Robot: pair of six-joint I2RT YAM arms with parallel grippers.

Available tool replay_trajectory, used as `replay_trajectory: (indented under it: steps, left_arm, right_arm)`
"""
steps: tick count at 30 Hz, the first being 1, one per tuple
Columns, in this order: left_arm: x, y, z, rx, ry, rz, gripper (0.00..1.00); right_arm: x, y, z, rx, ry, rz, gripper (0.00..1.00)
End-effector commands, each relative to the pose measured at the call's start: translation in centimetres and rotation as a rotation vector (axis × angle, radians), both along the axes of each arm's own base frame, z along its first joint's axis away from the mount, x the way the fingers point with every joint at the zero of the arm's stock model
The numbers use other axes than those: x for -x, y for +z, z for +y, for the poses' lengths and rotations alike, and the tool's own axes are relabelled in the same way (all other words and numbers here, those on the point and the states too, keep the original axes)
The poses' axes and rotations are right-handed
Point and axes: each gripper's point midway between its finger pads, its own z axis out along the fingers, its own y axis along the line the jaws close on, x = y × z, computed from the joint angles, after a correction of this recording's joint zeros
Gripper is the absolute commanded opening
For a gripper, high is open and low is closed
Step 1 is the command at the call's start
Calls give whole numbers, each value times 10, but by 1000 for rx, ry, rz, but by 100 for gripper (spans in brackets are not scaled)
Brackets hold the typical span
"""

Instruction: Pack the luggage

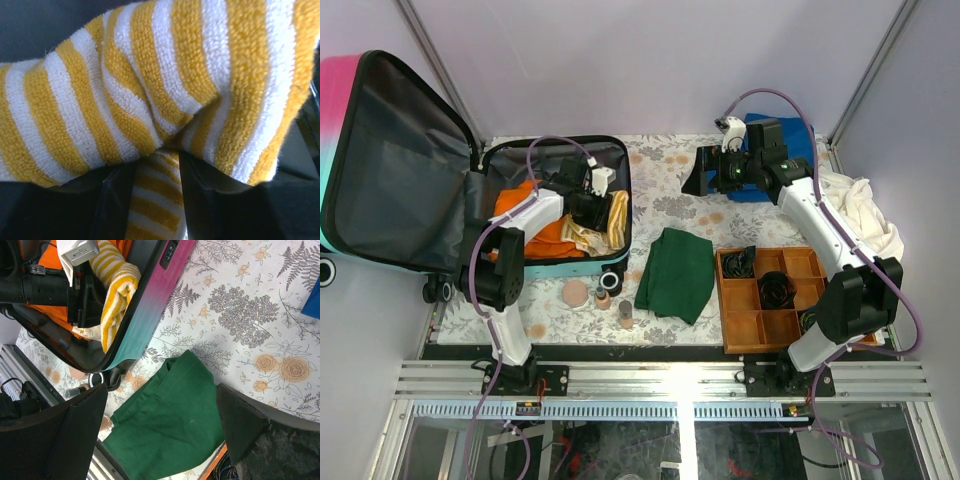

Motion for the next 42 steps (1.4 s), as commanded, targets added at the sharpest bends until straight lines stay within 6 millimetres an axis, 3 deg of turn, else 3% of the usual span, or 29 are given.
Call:
replay_trajectory:
  steps: [1,6,8,12,15,18,24,29,32,34,38,42]
  left_arm:
    - [2,-8,34,-147,70,34,44]
    - [-6,70,12,-1,37,-111,50]
    - [-10,93,11,14,33,-181,50]
    - [-15,121,7,40,1,-261,50]
    - [-19,130,-5,107,-14,-289,49]
    - [-28,127,-17,177,-6,-279,45]
    - [-50,85,-31,155,-5,-219,42]
    - [-65,28,-13,14,59,-127,41]
    - [-63,8,-4,-46,71,-78,44]
    - [-59,12,-4,-44,65,-76,54]
    - [-50,41,-7,-12,39,-93,79]
    - [-40,81,-5,41,31,-141,91]
  right_arm:
    - [7,35,1,-46,26,-69,96]
    - [9,44,-3,-38,27,-91,96]
    - [9,46,-5,-37,26,-96,96]
    - [7,48,-7,-35,25,-102,96]
    - [3,50,-8,-34,22,-111,96]
    - [-3,46,-11,-30,12,-100,96]
    - [-18,35,-24,8,-32,-74,98]
    - [-40,12,-49,122,-64,-65,98]
    - [-54,-7,-69,309,13,-143,97]
    - [-66,-22,-90,471,50,-206,97]
    - [-84,-53,-126,759,142,-287,98]
    - [-100,-74,-145,941,238,-348,99]
